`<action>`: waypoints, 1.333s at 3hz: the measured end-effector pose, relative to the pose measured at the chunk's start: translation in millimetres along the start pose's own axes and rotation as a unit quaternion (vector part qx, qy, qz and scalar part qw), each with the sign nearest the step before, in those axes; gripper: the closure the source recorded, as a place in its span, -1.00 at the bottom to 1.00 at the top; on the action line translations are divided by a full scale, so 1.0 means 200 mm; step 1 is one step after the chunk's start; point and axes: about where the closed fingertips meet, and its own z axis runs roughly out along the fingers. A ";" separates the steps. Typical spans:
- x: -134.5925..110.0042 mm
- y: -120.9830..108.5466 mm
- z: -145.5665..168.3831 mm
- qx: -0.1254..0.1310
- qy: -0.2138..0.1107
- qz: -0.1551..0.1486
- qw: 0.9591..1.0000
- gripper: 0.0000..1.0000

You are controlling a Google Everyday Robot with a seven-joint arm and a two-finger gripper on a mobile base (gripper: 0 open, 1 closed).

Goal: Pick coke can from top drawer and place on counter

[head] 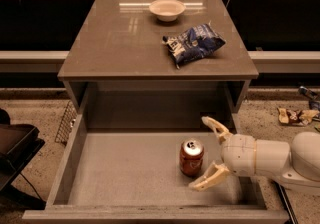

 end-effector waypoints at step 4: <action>0.23 0.05 0.23 -0.019 0.035 0.005 0.999 -0.21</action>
Offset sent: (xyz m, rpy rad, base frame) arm 0.0104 0.0246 -0.0712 -0.0952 0.0511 0.0087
